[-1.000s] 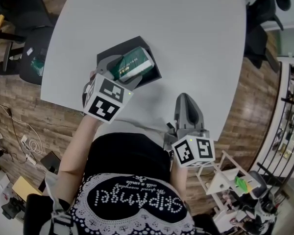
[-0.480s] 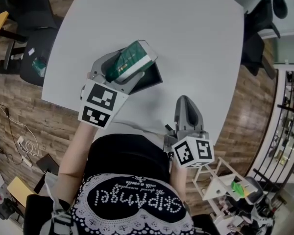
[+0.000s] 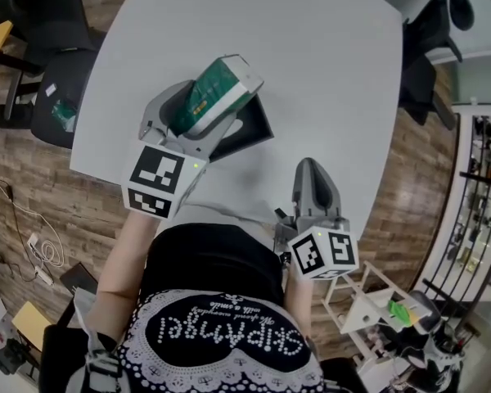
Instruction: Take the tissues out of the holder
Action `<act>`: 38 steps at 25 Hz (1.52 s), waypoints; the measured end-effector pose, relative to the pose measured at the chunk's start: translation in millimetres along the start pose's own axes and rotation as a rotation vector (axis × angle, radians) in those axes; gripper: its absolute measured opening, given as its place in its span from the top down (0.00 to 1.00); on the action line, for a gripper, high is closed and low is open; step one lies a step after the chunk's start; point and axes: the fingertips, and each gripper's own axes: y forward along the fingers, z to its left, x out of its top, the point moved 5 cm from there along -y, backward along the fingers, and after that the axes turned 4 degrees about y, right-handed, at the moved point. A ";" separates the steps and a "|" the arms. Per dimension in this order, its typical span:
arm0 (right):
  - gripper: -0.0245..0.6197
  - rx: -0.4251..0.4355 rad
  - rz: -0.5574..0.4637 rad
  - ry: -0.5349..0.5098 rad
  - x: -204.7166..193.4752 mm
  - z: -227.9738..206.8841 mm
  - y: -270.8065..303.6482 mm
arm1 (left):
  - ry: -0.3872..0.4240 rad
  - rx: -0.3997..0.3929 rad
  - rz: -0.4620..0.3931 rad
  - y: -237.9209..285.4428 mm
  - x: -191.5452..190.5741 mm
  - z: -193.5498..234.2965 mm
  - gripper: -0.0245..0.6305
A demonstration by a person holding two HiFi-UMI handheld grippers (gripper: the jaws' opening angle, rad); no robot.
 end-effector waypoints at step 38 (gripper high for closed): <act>0.91 -0.030 -0.284 -0.131 67.0 35.0 -91.1 | 0.002 0.156 -0.463 -145.8 59.8 -23.3 0.43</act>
